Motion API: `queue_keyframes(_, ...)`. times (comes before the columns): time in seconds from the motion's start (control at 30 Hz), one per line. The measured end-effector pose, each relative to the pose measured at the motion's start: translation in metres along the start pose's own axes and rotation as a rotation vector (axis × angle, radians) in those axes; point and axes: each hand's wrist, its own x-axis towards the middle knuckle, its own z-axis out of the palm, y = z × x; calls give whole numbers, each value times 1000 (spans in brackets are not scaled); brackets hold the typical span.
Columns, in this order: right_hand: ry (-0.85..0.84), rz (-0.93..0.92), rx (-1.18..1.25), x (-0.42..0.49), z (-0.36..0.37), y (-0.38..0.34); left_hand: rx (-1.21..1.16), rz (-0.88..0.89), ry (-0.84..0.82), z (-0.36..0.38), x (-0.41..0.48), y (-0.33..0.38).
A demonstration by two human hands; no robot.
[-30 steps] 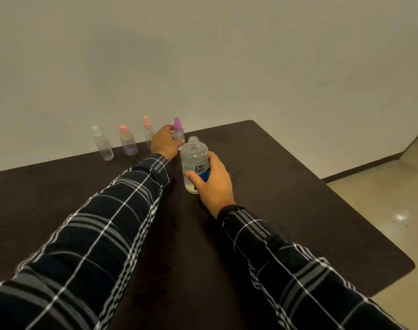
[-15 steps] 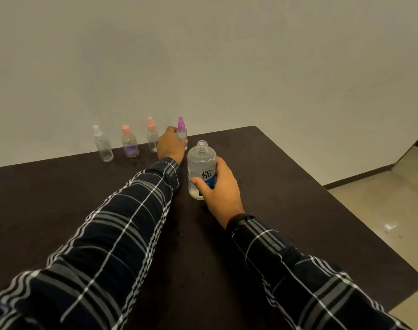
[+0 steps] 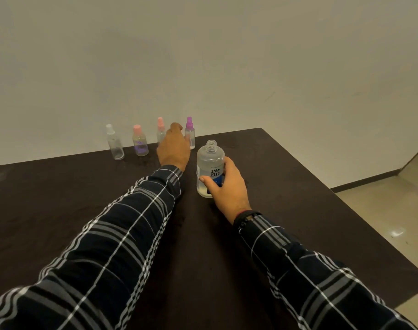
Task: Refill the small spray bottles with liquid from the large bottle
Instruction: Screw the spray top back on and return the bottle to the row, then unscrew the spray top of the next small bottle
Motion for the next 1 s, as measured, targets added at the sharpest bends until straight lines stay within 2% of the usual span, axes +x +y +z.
queue_keyframes(0.1, -7, 12, 4, 0, -1, -2, -21, 18, 179, -16, -1, -4)
queue_keyframes(0.2, -17, 20, 3, 1, -3, -1, -46, -47, 234, -21, 4, -8)
queue_keyframes(0.5, -14, 23, 4, 2, -1, 3, -183, -179, 20, -15, 11, -14)
queue_keyframes(0.67, -21, 37, 10, 4, -1, 4, -198, -204, 72, -15, 18, -18)
queue_keyframes(0.8, -28, 16, 12, 2, -1, 3, -176, -251, 0, -25, 15, -21)
queue_keyframes(1.0, -21, -15, 13, 0, -2, 1, -181, -130, -130, -69, -39, -32)
